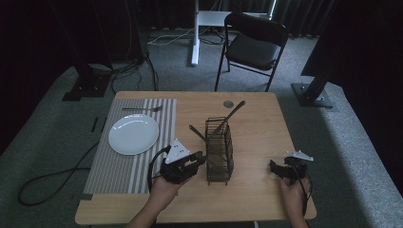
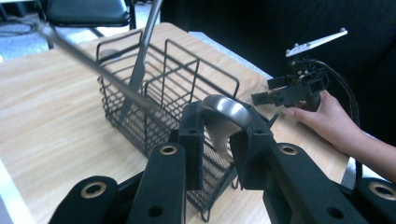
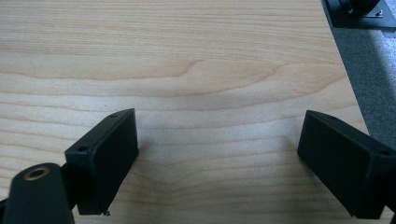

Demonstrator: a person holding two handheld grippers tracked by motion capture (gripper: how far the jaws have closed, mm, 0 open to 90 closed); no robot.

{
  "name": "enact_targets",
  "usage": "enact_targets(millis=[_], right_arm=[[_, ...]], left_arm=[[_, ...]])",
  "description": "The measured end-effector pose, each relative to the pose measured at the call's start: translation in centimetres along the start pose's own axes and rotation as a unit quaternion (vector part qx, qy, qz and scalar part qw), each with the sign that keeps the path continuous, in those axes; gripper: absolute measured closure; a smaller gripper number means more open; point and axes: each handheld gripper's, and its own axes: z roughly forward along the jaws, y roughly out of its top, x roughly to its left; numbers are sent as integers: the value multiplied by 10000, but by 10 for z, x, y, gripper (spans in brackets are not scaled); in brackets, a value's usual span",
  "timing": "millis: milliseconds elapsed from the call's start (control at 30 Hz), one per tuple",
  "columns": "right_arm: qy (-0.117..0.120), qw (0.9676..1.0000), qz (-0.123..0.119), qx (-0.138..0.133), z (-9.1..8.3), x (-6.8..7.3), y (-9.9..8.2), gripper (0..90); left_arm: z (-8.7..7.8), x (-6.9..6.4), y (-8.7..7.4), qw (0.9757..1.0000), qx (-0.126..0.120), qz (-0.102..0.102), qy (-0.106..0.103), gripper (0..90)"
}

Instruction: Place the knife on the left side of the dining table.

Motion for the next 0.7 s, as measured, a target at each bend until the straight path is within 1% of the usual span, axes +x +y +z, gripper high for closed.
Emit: enact_targets(millis=[33,67,100,133,167,200,233,267,300,333,367,400,433,467,500,533,567,600,633,667,700], right_arm=[[0,10000,0,0,0,0,0,117],[0,10000,0,1,0,0,0,117],[0,10000,0,1,0,0,0,117],[0,10000,0,0,0,0,0,117],[0,10000,0,0,0,0,0,117],[0,10000,1,1,0,0,0,117],[0,10000,1,1,0,0,0,117],[1,10000,2,1,0,0,0,118],[1,10000,2,1,0,0,0,118],[1,10000,2,1,0,0,0,117],[1,10000,2,1,0,0,0,117],[1,10000,2,1,0,0,0,117],[1,10000,2,1,0,0,0,117],[2,10000,3,1,0,0,0,117],[2,10000,3,1,0,0,0,117],[1,10000,2,1,0,0,0,117],[1,10000,2,1,0,0,0,117],[2,10000,5,2,0,0,0,117],[2,10000,5,2,0,0,0,117],[2,10000,10,4,0,0,0,117],[2,10000,10,4,0,0,0,117]], left_arm=[[0,0,0,10000,0,0,0,756],[4,-2,5,10000,-39,59,-6,757],[4,-2,5,10000,-39,59,-6,757],[9,-4,11,9999,-70,157,-7,757],[9,-4,11,9999,-70,157,-7,758],[15,-7,16,9996,-140,242,17,759],[15,-7,16,9996,-140,242,17,760],[20,-9,20,9994,-200,273,30,761],[20,-9,20,9994,-200,273,30,761],[27,-11,24,9992,-305,251,39,762],[27,-11,24,9992,-305,251,39,762],[31,-12,25,9989,-392,263,51,762],[31,-12,25,9989,-392,263,51,763],[34,-13,26,9985,-478,254,38,763],[34,-13,26,9985,-478,254,38,763],[38,-13,26,9981,-561,243,-9,763],[38,-13,26,9981,-561,243,-9,762],[42,-16,27,9972,-684,310,-34,763],[42,-16,27,9972,-684,310,-34,763],[46,-18,27,9961,-781,405,-113,762],[46,-18,27,9961,-781,405,-113,761]])
